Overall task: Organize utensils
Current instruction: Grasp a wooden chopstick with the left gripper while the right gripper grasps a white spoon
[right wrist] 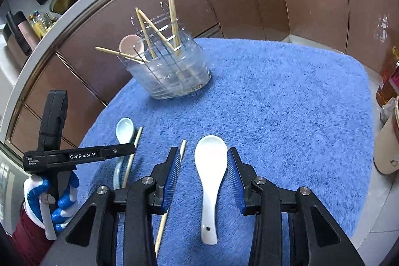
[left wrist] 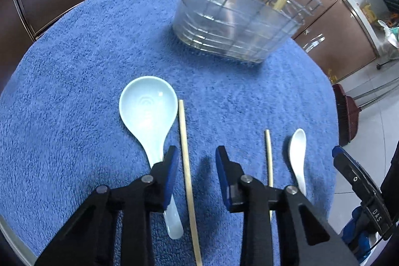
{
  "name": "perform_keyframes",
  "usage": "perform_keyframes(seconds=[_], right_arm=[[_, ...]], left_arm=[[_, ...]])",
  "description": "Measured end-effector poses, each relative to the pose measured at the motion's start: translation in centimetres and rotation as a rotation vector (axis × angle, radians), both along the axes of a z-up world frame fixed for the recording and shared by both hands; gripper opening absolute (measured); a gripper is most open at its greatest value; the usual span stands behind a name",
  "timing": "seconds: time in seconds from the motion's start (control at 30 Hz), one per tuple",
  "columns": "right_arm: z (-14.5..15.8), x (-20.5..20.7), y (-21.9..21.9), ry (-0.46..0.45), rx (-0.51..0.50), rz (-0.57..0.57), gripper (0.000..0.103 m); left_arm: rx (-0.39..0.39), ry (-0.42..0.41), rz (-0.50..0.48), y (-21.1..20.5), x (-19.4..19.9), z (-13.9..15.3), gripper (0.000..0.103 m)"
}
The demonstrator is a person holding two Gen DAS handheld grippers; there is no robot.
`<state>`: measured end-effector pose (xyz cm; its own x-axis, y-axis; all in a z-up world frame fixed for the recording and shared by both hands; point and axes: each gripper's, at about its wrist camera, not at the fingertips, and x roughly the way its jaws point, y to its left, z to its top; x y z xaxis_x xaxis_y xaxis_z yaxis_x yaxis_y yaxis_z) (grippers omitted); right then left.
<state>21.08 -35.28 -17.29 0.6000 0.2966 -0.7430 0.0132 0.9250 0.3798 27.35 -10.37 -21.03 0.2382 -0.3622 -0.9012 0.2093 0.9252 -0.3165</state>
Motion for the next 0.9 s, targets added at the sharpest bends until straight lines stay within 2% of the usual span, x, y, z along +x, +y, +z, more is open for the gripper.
perform_keyframes(seconds=[0.37, 0.63, 0.77, 0.9], right_arm=[[-2.5, 3.1, -0.8, 0.083, 0.027, 0.123, 0.039], [-4.6, 5.3, -1.1, 0.120, 0.060, 0.211, 0.039], [-5.3, 6.2, -1.0, 0.129, 0.085, 0.261, 0.031], [-5.8, 7.2, -0.4, 0.137, 0.085, 0.310, 0.029]], left_arm=[[0.026, 0.065, 0.005, -1.5, 2.0, -1.7, 0.016], [0.054, 0.068, -0.061, -4.6, 1.3, -1.7, 0.010], [0.083, 0.079, -0.080, -5.7, 1.6, -1.6, 0.010], [0.133, 0.107, -0.124, -7.2, 2.6, -1.5, 0.010]])
